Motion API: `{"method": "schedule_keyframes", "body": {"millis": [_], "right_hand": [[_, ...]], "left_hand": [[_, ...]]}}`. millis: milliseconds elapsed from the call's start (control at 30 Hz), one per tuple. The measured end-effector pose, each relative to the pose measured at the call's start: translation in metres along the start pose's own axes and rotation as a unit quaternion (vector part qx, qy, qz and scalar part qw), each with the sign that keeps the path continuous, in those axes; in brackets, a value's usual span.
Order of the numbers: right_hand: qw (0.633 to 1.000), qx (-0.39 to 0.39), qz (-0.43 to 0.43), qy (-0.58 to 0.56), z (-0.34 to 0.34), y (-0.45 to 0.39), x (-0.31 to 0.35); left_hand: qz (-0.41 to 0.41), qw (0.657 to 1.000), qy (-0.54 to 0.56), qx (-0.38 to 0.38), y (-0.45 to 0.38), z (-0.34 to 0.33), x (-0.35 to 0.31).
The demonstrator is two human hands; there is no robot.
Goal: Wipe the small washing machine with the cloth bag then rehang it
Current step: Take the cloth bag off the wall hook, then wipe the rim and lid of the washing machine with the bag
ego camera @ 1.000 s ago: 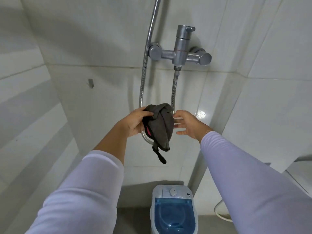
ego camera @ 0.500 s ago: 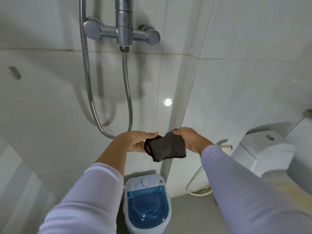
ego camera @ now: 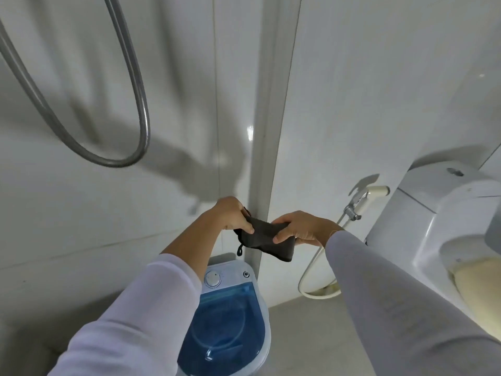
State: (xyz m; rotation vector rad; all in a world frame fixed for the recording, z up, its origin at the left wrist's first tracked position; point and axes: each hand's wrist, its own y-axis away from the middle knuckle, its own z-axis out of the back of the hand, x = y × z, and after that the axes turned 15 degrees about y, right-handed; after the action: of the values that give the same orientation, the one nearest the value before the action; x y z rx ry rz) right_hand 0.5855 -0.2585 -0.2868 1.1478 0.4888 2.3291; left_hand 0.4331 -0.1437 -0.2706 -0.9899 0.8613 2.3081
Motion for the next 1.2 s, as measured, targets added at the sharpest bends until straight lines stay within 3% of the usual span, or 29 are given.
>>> {"method": "schedule_keyframes", "body": {"millis": [200, 533, 633, 733, 933, 1100, 1200], "right_hand": [[0.999, -0.043, 0.007, -0.009, -0.045, -0.071, -0.056], [0.962, -0.184, 0.077, -0.186, -0.130, -0.113, -0.105], [0.953, -0.208, 0.060, -0.213, -0.149, -0.101, -0.108], [0.952, -0.186, 0.033, -0.239, -0.164, -0.090, -0.115], [0.952, -0.031, 0.099, -0.289, -0.182, -0.067, -0.119], [0.939, -0.047, 0.114, -0.320, -0.187, -0.058, -0.126], [0.920, -0.069, 0.114, -0.369, -0.184, -0.058, -0.131]], "left_hand": [[-0.042, 0.997, -0.020, -0.055, -0.052, -0.035, 0.070], [-0.101, 0.981, 0.028, -0.164, -0.067, -0.100, 0.153], [-0.082, 0.978, 0.020, -0.189, -0.050, -0.116, 0.158], [-0.038, 0.975, 0.107, -0.192, -0.029, -0.129, 0.160], [0.009, 0.949, 0.303, -0.084, 0.012, -0.146, 0.160], [-0.007, 0.909, 0.412, 0.061, 0.031, -0.148, 0.158], [-0.027, 0.900, 0.435, 0.018, 0.028, -0.143, 0.166]]}}
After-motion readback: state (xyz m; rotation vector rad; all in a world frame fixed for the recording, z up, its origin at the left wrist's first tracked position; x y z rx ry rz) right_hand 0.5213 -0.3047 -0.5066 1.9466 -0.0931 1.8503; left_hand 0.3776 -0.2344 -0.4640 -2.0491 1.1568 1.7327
